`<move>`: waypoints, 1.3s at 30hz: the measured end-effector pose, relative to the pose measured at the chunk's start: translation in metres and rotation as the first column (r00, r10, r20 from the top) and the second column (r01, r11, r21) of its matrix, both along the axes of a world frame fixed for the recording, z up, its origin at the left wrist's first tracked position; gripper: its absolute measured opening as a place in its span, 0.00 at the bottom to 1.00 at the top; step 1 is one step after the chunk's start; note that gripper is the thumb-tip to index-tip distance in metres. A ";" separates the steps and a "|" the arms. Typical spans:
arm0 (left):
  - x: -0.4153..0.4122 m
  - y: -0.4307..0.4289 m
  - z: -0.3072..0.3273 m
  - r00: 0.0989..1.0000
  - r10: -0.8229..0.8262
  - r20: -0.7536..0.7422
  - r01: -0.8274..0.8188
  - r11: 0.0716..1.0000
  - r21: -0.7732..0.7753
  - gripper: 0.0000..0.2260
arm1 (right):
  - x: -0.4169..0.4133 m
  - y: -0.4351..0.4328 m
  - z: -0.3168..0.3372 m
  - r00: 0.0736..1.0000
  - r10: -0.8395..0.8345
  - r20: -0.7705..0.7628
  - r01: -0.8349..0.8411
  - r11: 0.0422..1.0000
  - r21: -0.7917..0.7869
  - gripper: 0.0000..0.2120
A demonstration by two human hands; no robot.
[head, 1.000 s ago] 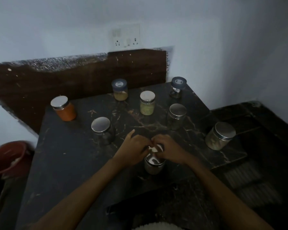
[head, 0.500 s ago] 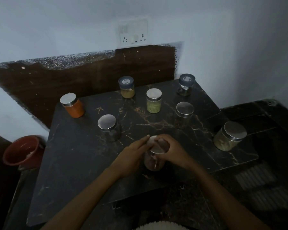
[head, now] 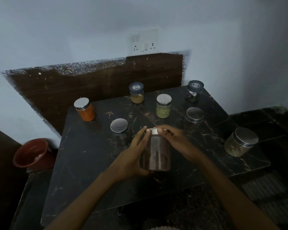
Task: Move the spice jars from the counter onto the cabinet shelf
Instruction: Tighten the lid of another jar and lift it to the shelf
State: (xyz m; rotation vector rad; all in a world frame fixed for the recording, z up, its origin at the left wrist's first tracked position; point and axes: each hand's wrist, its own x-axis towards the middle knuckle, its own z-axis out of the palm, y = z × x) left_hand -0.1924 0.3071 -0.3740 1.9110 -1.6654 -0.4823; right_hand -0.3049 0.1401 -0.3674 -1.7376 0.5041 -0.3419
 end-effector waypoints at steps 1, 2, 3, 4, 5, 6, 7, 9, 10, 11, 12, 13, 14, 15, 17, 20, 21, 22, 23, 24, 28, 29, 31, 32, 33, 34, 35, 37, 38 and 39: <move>0.001 0.002 -0.001 1.000 0.004 0.000 -0.004 1.000 -0.011 0.55 | 0.001 0.001 -0.001 1.000 0.007 -0.030 -0.008 1.000 -0.026 0.12; 0.001 0.004 -0.002 1.000 0.008 0.001 -0.008 1.000 -0.021 0.54 | 0.001 0.002 -0.001 0.998 0.030 -0.056 -0.032 0.999 -0.028 0.13; 0.003 0.006 -0.003 1.000 0.014 -0.001 -0.014 0.999 -0.029 0.54 | 0.000 0.004 -0.001 0.995 0.062 -0.074 -0.062 0.998 -0.002 0.16; 0.005 0.007 -0.004 1.000 0.023 -0.007 -0.023 0.999 -0.034 0.54 | -0.001 0.005 -0.001 0.992 0.095 -0.078 -0.092 0.995 0.043 0.21; 0.006 0.009 -0.005 0.999 0.035 -0.018 -0.036 0.999 -0.038 0.54 | -0.003 0.006 -0.001 0.990 0.126 -0.066 -0.119 0.989 0.091 0.26; 0.008 0.010 -0.005 0.998 0.048 -0.029 -0.049 0.998 -0.042 0.54 | -0.005 0.007 0.000 0.986 0.158 -0.055 -0.150 0.980 0.129 0.33; 0.010 0.011 -0.006 0.998 0.057 -0.036 -0.059 0.997 -0.043 0.54 | -0.007 0.008 -0.001 0.979 0.197 -0.055 -0.187 0.971 0.147 0.40; 0.013 0.013 -0.006 0.997 0.071 -0.038 -0.073 0.997 -0.041 0.54 | -0.011 0.010 0.000 0.954 0.279 -0.107 -0.271 0.959 0.078 0.50; 0.015 0.013 -0.007 0.996 0.078 -0.036 -0.080 0.996 -0.040 0.54 | -0.013 0.012 0.001 0.937 0.313 -0.152 -0.316 0.949 0.009 0.54; 0.016 0.014 -0.007 0.996 0.084 -0.030 -0.086 0.996 -0.040 0.54 | -0.014 0.014 0.001 0.919 0.339 -0.199 -0.356 0.933 -0.054 0.58; 0.017 0.014 -0.007 0.996 0.089 -0.023 -0.089 0.995 -0.037 0.54 | -0.015 0.015 0.002 0.903 0.355 -0.244 -0.387 0.917 -0.098 0.60; 0.017 0.015 -0.008 0.996 0.090 -0.018 -0.090 0.995 -0.033 0.55 | -0.016 0.016 0.003 0.891 0.358 -0.278 -0.403 0.906 -0.126 0.62; 0.018 0.016 -0.008 0.996 0.091 -0.019 -0.091 0.995 -0.029 0.55 | -0.016 0.017 0.003 0.885 0.357 -0.300 -0.411 0.900 -0.142 0.63; 0.018 0.017 -0.009 0.995 0.093 -0.022 -0.093 0.995 -0.026 0.55 | -0.016 0.018 0.004 0.879 0.356 -0.317 -0.417 0.896 -0.152 0.64; 0.018 0.019 -0.010 0.995 0.095 -0.037 -0.096 0.995 -0.023 0.55 | -0.014 0.020 0.005 0.880 0.342 -0.330 -0.413 0.894 -0.174 0.64; 0.018 0.020 -0.007 0.994 0.088 -0.058 -0.088 0.996 0.001 0.55 | -0.013 0.023 0.007 0.903 0.296 -0.311 -0.371 0.902 -0.219 0.62; 0.019 0.020 -0.005 0.995 0.080 -0.052 -0.080 0.997 0.007 0.55 | -0.013 0.024 0.008 0.907 0.287 -0.308 -0.364 0.902 -0.231 0.62; 0.019 0.019 -0.004 0.996 0.073 -0.046 -0.073 0.997 0.011 0.56 | -0.012 0.025 0.009 0.909 0.278 -0.310 -0.359 0.900 -0.246 0.61; 0.019 0.018 -0.002 0.997 0.068 -0.041 -0.067 0.998 0.010 0.57 | -0.011 0.026 0.009 0.911 0.269 -0.313 -0.356 0.897 -0.264 0.61; 0.019 0.017 -0.001 0.997 0.063 -0.032 -0.063 0.998 0.007 0.57 | -0.010 0.028 0.010 0.913 0.261 -0.314 -0.352 0.892 -0.282 0.61; 0.015 0.013 0.002 0.994 0.058 -0.092 -0.061 0.998 -0.027 0.54 | -0.010 0.029 0.016 0.907 0.273 -0.322 -0.371 0.879 -0.301 0.61; 0.014 0.013 0.002 0.990 0.060 -0.126 -0.066 0.997 -0.042 0.53 | -0.012 0.027 0.019 0.898 0.290 -0.332 -0.390 0.874 -0.291 0.62; 0.014 0.015 0.001 0.983 0.069 -0.169 -0.080 0.995 -0.057 0.52 | -0.018 0.021 0.022 0.873 0.335 -0.355 -0.437 0.860 -0.265 0.63; 0.015 0.017 0.001 0.979 0.076 -0.188 -0.087 0.995 -0.056 0.52 | -0.020 0.018 0.023 0.861 0.352 -0.366 -0.457 0.852 -0.255 0.64; 0.015 0.018 0.002 0.975 0.080 -0.206 -0.094 0.994 -0.057 0.52 | -0.022 0.016 0.023 0.852 0.363 -0.377 -0.470 0.847 -0.247 0.64; 0.015 0.018 0.003 0.972 0.084 -0.220 -0.098 0.994 -0.056 0.53 | -0.022 0.015 0.023 0.849 0.367 -0.381 -0.474 0.848 -0.239 0.64; 0.015 0.019 0.004 0.970 0.082 -0.231 -0.097 0.994 -0.052 0.54 | -0.022 0.015 0.023 0.854 0.361 -0.374 -0.464 0.855 -0.233 0.64; 0.016 0.019 0.006 0.966 0.064 -0.250 -0.077 0.996 -0.039 0.57 | -0.021 0.017 0.022 0.879 0.332 -0.341 -0.422 0.876 -0.235 0.62; 0.017 0.019 0.006 0.966 0.055 -0.253 -0.066 0.997 -0.033 0.58 | -0.020 0.018 0.022 0.890 0.317 -0.327 -0.404 0.881 -0.246 0.61; 0.017 0.018 0.007 0.969 0.051 -0.243 -0.060 0.998 -0.030 0.59 | -0.019 0.020 0.023 0.898 0.304 -0.317 -0.390 0.883 -0.261 0.61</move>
